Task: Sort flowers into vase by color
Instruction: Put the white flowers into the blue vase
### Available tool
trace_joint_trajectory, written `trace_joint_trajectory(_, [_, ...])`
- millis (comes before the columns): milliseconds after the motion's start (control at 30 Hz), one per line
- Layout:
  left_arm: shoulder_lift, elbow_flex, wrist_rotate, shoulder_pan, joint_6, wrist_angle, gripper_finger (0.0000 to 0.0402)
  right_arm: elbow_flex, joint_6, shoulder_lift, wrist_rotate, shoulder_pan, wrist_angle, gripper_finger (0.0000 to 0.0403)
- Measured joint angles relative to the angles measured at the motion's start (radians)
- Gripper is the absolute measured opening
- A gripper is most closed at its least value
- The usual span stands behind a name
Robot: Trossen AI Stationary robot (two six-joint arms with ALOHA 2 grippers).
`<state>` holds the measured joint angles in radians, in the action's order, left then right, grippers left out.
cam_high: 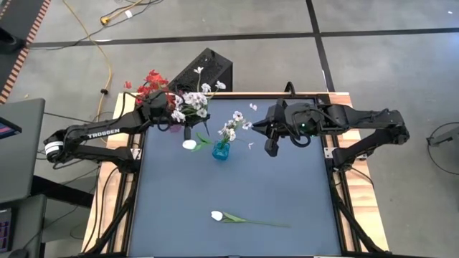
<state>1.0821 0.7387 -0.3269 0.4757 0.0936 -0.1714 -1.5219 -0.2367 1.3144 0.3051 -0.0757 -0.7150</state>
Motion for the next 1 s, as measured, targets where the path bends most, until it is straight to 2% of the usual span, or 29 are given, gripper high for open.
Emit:
trace_joint_trajectory(300, [0.000, -0.007, -0.001, -0.014, -0.027, -0.042, 0.0000, 0.000, 0.000, 0.000, 0.000, 0.000, -0.001, 0.0075])
trace_joint_trajectory(567, [0.000, -0.155, -0.002, -0.009, -0.163, -0.365, 0.0000, 0.000, 0.000, 0.000, -0.001, 0.000, -0.002, 0.0075])
trace_joint_trajectory(833, [0.000, -0.172, -0.020, -0.032, -0.219, -0.416, 0.0000, 0.000, 0.006, 0.000, -0.007, 0.013, -0.003, 0.0075])
trace_joint_trajectory(1000, [0.000, -0.172, -0.019, -0.035, -0.227, -0.456, 0.0000, 0.000, 0.009, 0.000, -0.057, 0.049, -0.003, 0.0075])
